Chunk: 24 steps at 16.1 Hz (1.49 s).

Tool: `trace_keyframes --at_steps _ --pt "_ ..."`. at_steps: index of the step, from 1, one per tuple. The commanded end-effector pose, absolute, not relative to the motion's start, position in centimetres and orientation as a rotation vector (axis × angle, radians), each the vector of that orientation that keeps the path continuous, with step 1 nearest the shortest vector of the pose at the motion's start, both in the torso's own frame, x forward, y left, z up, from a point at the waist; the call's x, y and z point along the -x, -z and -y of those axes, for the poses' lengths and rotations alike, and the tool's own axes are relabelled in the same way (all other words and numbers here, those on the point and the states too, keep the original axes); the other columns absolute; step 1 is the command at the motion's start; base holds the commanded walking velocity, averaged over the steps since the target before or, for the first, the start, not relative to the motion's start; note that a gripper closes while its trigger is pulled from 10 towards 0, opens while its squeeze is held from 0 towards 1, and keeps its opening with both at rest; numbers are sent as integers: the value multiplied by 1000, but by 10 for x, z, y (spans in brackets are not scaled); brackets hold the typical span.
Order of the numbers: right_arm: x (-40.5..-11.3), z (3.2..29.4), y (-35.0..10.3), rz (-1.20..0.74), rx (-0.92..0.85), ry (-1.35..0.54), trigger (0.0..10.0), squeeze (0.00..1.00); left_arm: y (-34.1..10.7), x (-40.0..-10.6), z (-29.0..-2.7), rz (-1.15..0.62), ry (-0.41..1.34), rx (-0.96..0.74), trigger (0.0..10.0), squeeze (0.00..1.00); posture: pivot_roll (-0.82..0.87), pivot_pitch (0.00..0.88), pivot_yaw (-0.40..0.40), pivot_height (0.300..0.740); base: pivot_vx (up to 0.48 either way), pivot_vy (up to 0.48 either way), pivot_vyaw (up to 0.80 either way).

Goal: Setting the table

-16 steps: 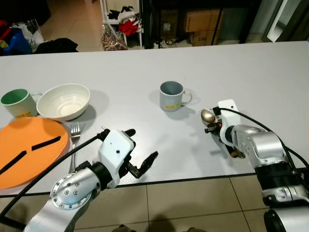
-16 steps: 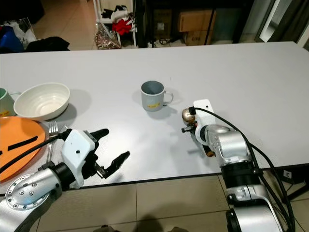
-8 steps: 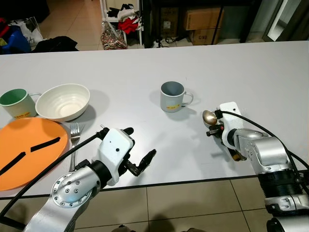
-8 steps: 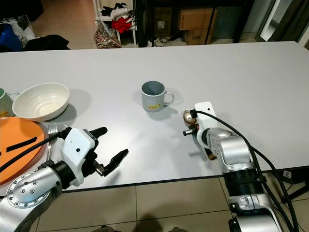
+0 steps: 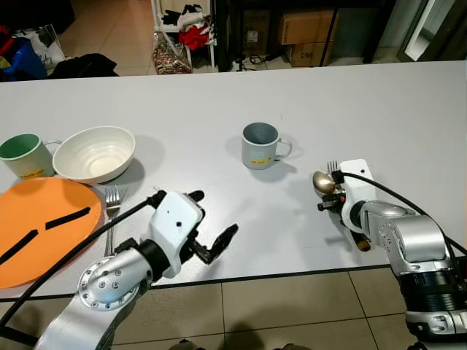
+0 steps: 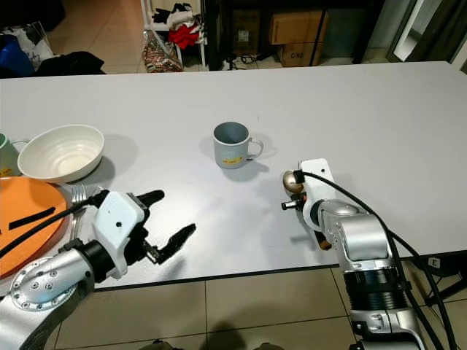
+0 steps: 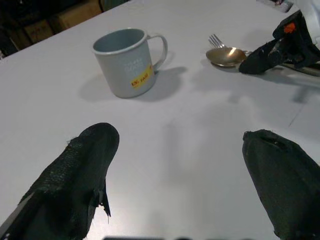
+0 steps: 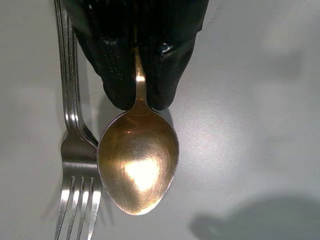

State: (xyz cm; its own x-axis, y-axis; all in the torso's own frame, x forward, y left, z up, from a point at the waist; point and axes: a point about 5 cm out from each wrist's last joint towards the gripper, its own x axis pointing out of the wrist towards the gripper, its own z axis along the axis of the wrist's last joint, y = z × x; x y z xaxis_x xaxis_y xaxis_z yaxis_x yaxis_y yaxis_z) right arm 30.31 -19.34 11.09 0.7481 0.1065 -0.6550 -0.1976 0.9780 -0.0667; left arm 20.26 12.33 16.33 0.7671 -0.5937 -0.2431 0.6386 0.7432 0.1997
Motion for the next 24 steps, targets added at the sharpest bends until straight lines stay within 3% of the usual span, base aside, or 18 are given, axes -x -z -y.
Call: trace_keyframes --at_steps 1,6,7,8,18,24 --pt "-291 200 -89 -828 119 -132 10000 0 -161 -204 -124 -181 682 -285 10000 0 -56 63 43 740 0 0 0" --pt "-295 201 -90 -815 115 -117 10000 0 -161 -204 -126 -182 681 -292 10000 0 -45 56 40 740 0 0 0" --pt "-296 201 -90 -814 114 -116 10000 286 -161 -204 -126 -182 680 -293 10000 0 -45 56 40 740 0 0 0" --pt "-297 201 -89 -813 117 -113 10000 976 -161 -204 -126 -182 680 -294 10000 0 -44 56 39 740 0 0 0" --pt "-298 199 -91 -797 114 -121 10000 1000 -161 -205 -125 -181 688 -301 10000 0 -45 46 41 740 0 0 0" --pt "-298 182 -134 -656 116 -234 10000 984 -166 -207 -129 -162 673 -290 10000 0 -50 36 47 740 0 0 0"
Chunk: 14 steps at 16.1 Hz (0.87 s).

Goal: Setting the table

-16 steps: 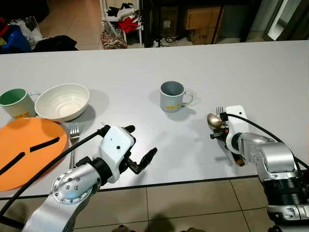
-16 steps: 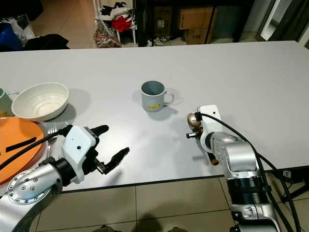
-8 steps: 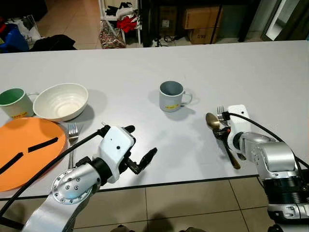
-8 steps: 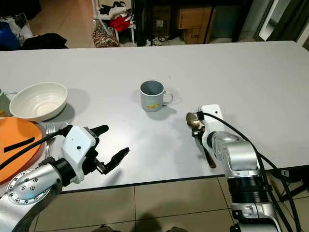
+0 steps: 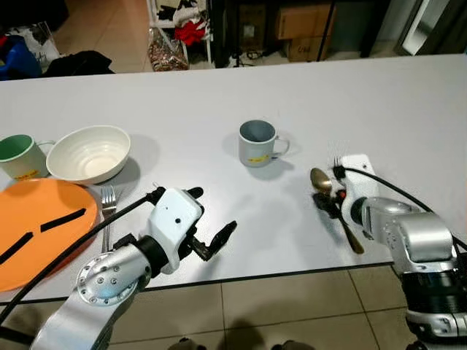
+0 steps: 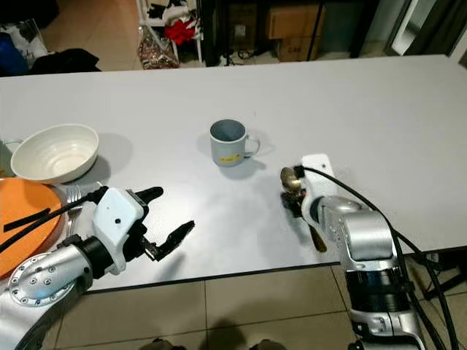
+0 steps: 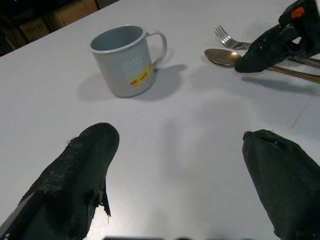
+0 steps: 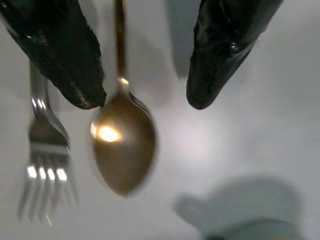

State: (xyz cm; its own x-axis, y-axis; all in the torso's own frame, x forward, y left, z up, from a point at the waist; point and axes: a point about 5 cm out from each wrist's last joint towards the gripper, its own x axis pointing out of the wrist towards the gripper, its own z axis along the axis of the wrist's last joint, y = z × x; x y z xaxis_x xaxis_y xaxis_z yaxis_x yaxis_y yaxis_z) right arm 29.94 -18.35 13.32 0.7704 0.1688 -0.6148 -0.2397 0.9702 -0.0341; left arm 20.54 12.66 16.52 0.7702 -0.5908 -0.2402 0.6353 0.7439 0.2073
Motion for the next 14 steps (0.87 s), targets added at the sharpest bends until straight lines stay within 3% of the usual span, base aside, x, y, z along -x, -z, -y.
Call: trace_keyframes --at_steps 1,3,10,14 --pt "-295 178 -140 -630 116 -262 10000 984 -167 -206 -130 -154 662 -272 10000 0 -53 32 50 740 0 0 0" --pt "-285 171 -149 -566 135 -312 10000 984 -170 -207 -133 -131 615 -243 10000 0 -63 21 52 740 0 0 0" --pt "-265 170 -131 -629 221 -334 10000 1000 -162 -204 -138 -155 578 -260 10000 0 -74 0 51 740 0 0 0" --pt "-251 148 -162 -323 146 -427 10000 1000 -169 -200 -150 -63 268 -128 10000 0 -70 0 54 740 0 0 0"
